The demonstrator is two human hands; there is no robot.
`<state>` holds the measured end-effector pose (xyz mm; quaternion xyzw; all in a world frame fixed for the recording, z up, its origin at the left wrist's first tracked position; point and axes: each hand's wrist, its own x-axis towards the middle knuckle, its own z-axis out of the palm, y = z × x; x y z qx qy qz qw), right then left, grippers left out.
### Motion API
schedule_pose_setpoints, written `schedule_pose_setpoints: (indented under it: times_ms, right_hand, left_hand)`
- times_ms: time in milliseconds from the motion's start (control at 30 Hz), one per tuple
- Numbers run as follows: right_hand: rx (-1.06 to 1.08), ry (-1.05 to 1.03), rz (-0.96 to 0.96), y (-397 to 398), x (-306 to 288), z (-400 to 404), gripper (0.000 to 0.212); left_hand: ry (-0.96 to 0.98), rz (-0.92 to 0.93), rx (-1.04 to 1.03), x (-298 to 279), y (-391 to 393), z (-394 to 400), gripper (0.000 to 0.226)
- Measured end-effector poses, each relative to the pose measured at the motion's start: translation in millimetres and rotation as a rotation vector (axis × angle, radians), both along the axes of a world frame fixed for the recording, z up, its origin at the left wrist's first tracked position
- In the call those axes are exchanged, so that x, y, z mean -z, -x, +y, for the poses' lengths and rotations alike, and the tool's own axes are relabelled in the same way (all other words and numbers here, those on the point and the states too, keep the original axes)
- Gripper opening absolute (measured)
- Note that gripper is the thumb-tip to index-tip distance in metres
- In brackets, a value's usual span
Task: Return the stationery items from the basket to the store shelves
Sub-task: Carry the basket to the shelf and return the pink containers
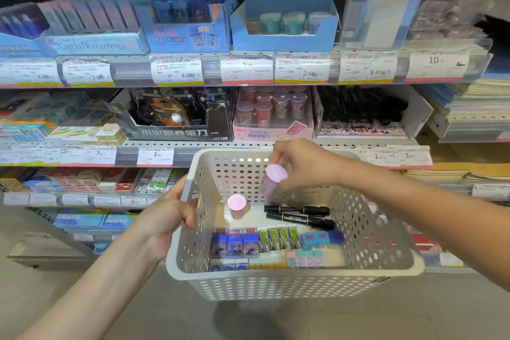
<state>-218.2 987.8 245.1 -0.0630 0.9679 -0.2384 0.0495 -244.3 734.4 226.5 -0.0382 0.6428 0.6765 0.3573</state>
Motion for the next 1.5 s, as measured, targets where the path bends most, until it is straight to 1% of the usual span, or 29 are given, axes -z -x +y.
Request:
schedule_pose_setpoints:
  times_ms: [133, 200, 233, 300, 433, 533, 633, 733, 900, 1167, 1333, 1500]
  right_hand:
    - [0.192, 0.319, 0.085, 8, -25, 25, 0.027]
    - [0.272, 0.427, 0.153, 17, -27, 37, 0.026]
    - [0.31, 0.443, 0.188, 22, -26, 42, 0.025]
    - [0.383, 0.38, 0.26, 32, -22, 49, 0.026]
    - [0.431, 0.177, 0.351, 49, -9, 53, 0.041]
    - [0.41, 0.083, 0.388, 62, 0, 54, 0.036]
    - [0.413, -0.022, 0.365, 76, 8, 57, 0.029]
    - [0.401, -0.054, 0.362, 84, 12, 57, 0.035]
    - [0.369, -0.069, 0.345, 90, 16, 53, 0.036]
    - [0.308, -0.14, 0.431, 89, 18, 51, 0.024]
    - [0.297, -0.224, 0.475, 86, 22, 49, 0.03]
    - [0.317, -0.263, 0.432, 82, 20, 49, 0.037]
  left_hand:
    - [0.005, 0.004, 0.002, 0, 5, 1, 0.081]
    - [0.001, 0.002, 0.004, 0, 7, 2, 0.082]
    - [0.0, 0.002, 0.002, 0, 8, 2, 0.082]
    - [0.004, 0.003, -0.002, 0, 9, 3, 0.081]
    - [0.015, 0.012, 0.007, -1, 11, 6, 0.079]
    - [0.024, 0.014, 0.007, 0, 12, 6, 0.079]
    - [-0.011, 0.011, -0.009, 1, 13, 7, 0.079]
    - [-0.016, 0.008, -0.01, 0, 12, 7, 0.079]
    - [-0.009, 0.006, -0.011, -3, 12, 8, 0.078]
    - [-0.003, 0.008, -0.019, -6, 11, 9, 0.077]
    - [-0.012, -0.005, -0.028, -5, 12, 7, 0.077]
    - [-0.028, 0.001, -0.034, -3, 14, 3, 0.078]
